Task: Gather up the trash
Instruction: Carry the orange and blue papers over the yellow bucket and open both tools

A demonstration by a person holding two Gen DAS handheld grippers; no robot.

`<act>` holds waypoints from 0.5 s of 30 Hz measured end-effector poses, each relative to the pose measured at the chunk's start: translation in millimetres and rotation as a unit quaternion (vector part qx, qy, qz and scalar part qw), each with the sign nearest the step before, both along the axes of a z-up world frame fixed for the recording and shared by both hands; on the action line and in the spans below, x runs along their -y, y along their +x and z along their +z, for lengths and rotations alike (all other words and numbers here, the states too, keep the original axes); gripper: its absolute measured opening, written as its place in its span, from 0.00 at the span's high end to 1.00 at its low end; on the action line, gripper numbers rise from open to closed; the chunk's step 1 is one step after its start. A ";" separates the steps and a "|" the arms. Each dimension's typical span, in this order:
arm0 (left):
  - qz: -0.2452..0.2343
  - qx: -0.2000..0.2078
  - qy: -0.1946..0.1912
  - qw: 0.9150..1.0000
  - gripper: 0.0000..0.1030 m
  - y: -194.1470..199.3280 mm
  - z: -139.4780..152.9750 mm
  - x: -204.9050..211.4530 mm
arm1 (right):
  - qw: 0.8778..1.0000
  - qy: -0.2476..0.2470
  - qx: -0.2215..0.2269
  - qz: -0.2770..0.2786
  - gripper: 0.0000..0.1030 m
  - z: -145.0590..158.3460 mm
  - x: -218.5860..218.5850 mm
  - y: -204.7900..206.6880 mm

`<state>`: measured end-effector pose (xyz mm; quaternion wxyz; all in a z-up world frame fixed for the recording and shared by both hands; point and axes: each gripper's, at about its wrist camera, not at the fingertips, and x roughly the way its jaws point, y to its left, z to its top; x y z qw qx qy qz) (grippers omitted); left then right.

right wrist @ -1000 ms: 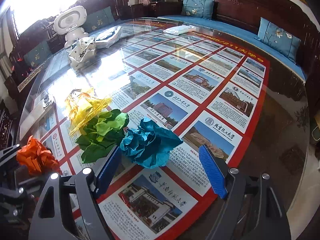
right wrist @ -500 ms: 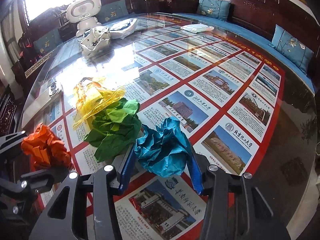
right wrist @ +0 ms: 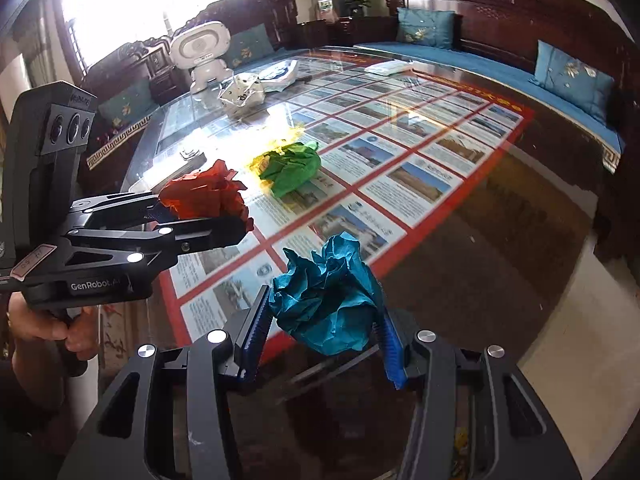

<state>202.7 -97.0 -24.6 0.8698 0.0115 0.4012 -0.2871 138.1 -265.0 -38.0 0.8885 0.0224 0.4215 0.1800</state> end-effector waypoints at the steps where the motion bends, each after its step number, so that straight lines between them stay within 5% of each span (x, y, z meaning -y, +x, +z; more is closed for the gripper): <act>1: -0.012 -0.003 -0.001 1.000 0.54 -5.4 -0.1 10.0 | 1.000 0.000 0.002 -0.012 0.53 1.0 11.2 -11.7; 7: -0.104 -0.049 -0.019 0.993 0.54 -38.3 -12.1 90.4 | 0.995 -0.042 0.022 -0.090 0.53 8.7 72.1 -74.3; 15: -0.210 -0.070 0.021 0.975 0.54 -83.5 -32.5 203.0 | 0.985 -0.073 -0.013 -0.159 0.53 -11.1 146.3 -126.6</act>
